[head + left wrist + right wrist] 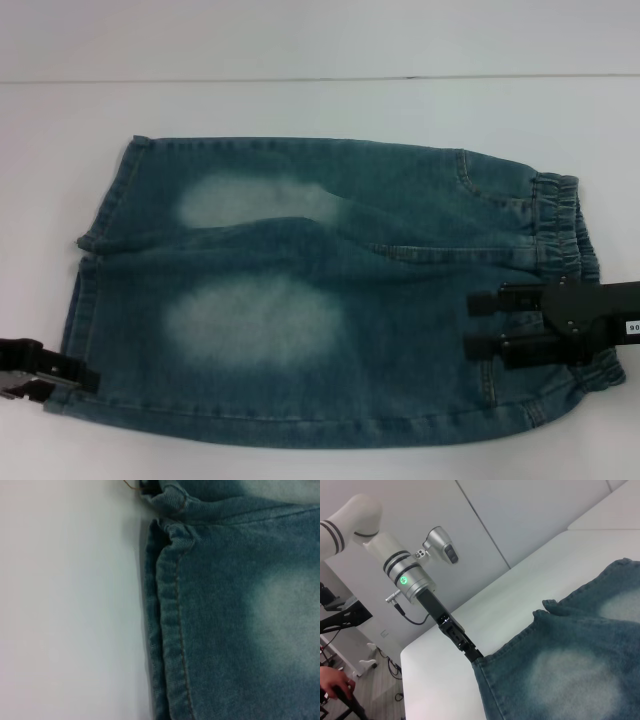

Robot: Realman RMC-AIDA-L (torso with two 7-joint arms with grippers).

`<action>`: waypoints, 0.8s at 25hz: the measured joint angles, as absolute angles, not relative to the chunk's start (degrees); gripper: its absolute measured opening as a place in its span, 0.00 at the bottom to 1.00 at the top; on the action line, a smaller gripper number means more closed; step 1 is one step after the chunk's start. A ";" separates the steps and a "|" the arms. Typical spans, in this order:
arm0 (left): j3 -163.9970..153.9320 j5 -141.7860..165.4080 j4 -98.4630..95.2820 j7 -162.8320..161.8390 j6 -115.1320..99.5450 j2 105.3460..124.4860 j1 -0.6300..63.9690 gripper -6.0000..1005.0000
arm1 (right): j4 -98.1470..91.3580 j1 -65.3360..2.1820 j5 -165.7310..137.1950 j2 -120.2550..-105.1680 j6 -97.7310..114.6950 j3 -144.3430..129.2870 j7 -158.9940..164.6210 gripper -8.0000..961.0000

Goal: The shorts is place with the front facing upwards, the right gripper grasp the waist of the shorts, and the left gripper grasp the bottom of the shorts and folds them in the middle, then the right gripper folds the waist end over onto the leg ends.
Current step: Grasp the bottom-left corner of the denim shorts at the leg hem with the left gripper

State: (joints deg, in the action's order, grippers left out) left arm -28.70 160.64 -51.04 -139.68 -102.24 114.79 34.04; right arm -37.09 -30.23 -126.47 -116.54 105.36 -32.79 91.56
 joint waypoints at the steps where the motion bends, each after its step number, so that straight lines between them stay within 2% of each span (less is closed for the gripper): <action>1: -28.88 160.65 -51.02 -139.68 -102.25 114.84 34.06 0.62 | -37.09 -30.23 -126.47 -116.54 105.34 -32.78 91.56 0.85; 14: -30.00 160.13 -50.58 -139.45 -100.15 115.55 34.52 0.59 | -37.09 -30.23 -126.25 -116.36 105.13 -32.78 91.58 0.85; 20: -30.03 160.09 -50.44 -139.29 -99.93 115.58 34.54 0.36 | -37.09 -30.23 -126.21 -116.36 105.11 -32.78 91.58 0.85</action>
